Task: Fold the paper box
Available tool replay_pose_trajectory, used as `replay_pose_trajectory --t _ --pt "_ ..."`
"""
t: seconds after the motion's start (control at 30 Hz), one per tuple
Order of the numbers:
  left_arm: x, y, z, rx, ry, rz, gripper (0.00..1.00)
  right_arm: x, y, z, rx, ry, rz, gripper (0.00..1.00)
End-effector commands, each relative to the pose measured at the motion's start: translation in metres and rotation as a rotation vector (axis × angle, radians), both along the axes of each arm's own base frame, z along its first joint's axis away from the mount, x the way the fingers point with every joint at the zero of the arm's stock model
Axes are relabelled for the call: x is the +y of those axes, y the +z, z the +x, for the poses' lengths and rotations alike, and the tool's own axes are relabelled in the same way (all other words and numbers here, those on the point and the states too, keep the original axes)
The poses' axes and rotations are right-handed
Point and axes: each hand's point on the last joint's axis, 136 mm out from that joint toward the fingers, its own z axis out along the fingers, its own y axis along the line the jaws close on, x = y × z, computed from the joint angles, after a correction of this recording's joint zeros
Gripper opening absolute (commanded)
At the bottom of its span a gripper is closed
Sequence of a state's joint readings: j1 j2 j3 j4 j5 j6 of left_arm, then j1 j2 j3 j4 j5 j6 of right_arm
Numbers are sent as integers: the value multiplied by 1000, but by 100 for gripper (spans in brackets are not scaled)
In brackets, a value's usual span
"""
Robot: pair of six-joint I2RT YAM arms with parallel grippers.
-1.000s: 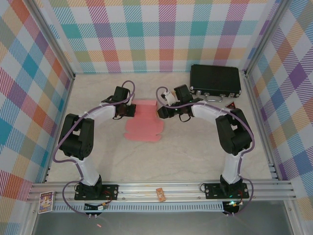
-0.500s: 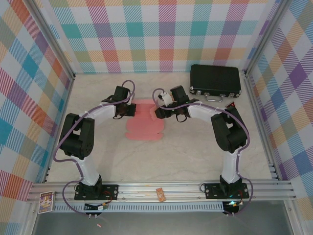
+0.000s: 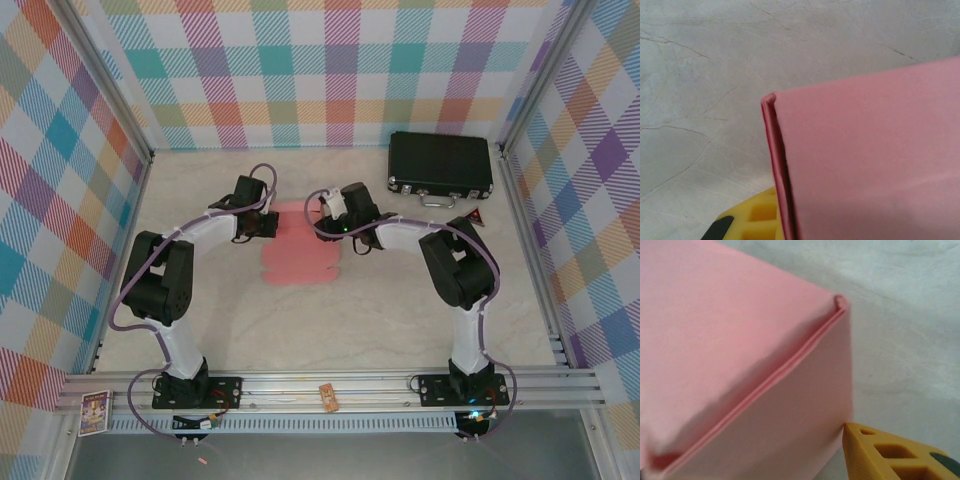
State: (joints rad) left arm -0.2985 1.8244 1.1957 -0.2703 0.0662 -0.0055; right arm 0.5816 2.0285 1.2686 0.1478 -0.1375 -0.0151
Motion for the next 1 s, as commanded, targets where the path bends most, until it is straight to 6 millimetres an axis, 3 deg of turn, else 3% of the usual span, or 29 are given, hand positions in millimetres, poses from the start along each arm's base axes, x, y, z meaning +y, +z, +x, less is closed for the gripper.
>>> replay_pose_trajectory --t 0.0,0.2,0.5,0.97 --pt "-9 -12 -12 62 -50 6 7 2 7 18 -58 -74 -37 46" --pt "-11 -12 -12 64 -61 -1 7 -1 4 33 -58 -150 -69 38" --pt "-20 -5 -12 84 -72 -44 8 4 3 29 -90 -170 -145 22" --pt "-39 4 -13 137 25 -208 10 12 3 15 -21 -235 -132 27"
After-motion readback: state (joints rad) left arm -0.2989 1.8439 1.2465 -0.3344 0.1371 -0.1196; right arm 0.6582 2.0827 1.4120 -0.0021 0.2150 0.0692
